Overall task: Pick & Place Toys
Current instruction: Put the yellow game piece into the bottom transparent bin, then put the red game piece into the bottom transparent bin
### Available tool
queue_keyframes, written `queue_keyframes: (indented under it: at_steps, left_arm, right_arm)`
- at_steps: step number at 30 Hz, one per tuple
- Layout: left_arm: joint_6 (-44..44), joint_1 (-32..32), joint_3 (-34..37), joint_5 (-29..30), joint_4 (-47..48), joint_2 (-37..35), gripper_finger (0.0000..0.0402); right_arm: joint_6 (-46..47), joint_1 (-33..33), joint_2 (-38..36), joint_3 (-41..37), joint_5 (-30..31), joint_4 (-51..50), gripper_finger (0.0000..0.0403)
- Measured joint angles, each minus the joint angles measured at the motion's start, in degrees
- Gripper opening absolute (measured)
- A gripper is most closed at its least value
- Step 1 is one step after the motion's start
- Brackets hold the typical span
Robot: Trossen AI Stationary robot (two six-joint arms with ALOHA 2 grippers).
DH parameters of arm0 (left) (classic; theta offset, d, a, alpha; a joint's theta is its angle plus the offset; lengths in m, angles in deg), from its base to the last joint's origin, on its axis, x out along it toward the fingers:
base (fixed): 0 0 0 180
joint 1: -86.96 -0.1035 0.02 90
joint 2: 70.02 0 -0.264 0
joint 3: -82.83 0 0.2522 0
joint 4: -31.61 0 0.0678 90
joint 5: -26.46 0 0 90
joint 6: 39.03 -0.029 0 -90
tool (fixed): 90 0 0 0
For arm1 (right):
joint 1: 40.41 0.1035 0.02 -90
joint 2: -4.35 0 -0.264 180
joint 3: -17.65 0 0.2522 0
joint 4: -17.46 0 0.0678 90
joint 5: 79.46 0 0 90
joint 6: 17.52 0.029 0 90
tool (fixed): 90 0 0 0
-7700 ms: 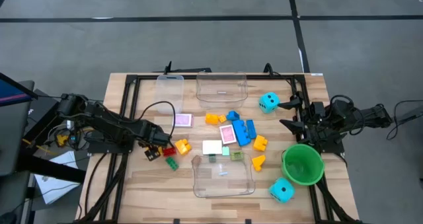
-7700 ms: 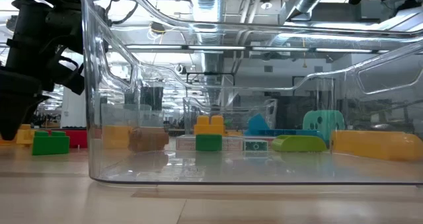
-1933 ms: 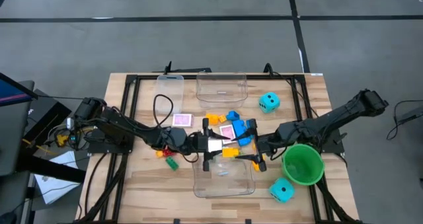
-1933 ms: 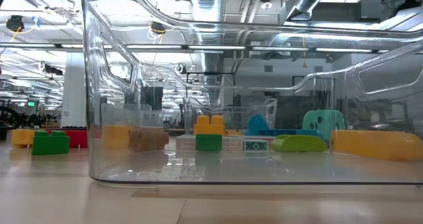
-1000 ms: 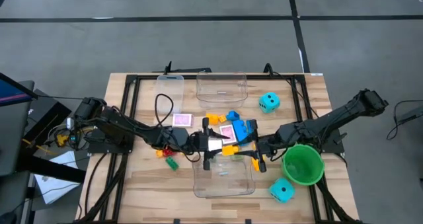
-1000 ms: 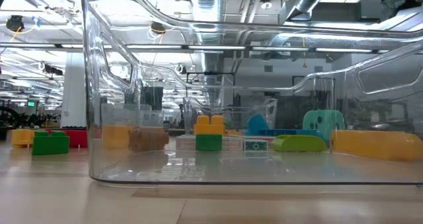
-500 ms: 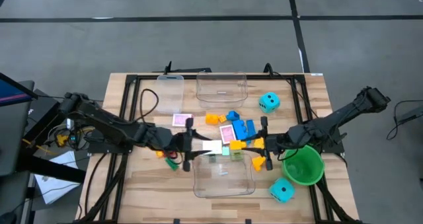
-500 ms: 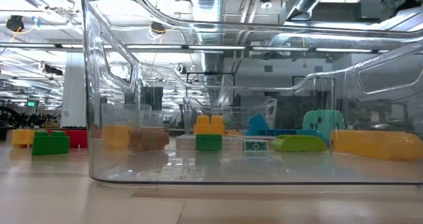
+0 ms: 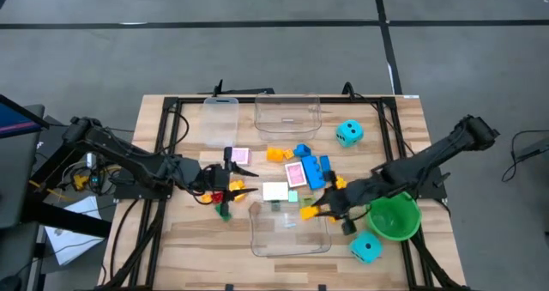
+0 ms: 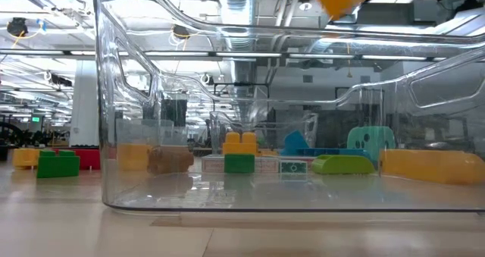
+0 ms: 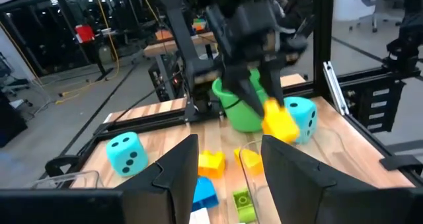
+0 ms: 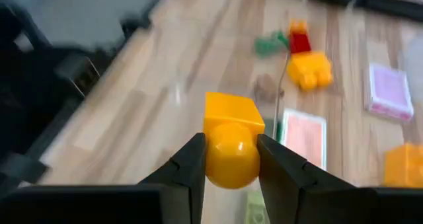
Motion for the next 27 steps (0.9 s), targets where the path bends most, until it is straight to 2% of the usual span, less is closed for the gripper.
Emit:
queue_keyframes:
  at_steps: [8, 13, 18, 24, 27]
  left_arm:
    - [-0.44, -0.05, 0.04, 0.01, -0.37, 0.0, 0.0159]
    - [-1.66, -0.05, 0.04, 0.02, -0.85, 0.02, 0.0161]
    - [-1.72, -0.05, 0.04, 0.02, -1.2, 0.02, 0.0159]
    - [-1.75, -0.05, 0.04, 0.02, -1.18, 0.02, 0.0164]
    - [-1.75, -0.05, 0.04, 0.04, -1.15, 0.02, 0.0166]
  right_arm:
    - [3.27, 0.03, 14.43, 11.76, -0.45, -12.95, 0.01]
    - [5.39, -0.01, 19.89, 15.86, -0.5, -18.39, 0.0107]
    - [7.38, -0.21, 21.01, 16.8, 0.4, -21.52, 0.0135]
    - [9.7, -0.61, 20.47, 16.82, 0.53, -22.65, 0.0134]
    - [10.69, -0.65, 20.51, 16.8, 3.14, -24.85, 0.0133]
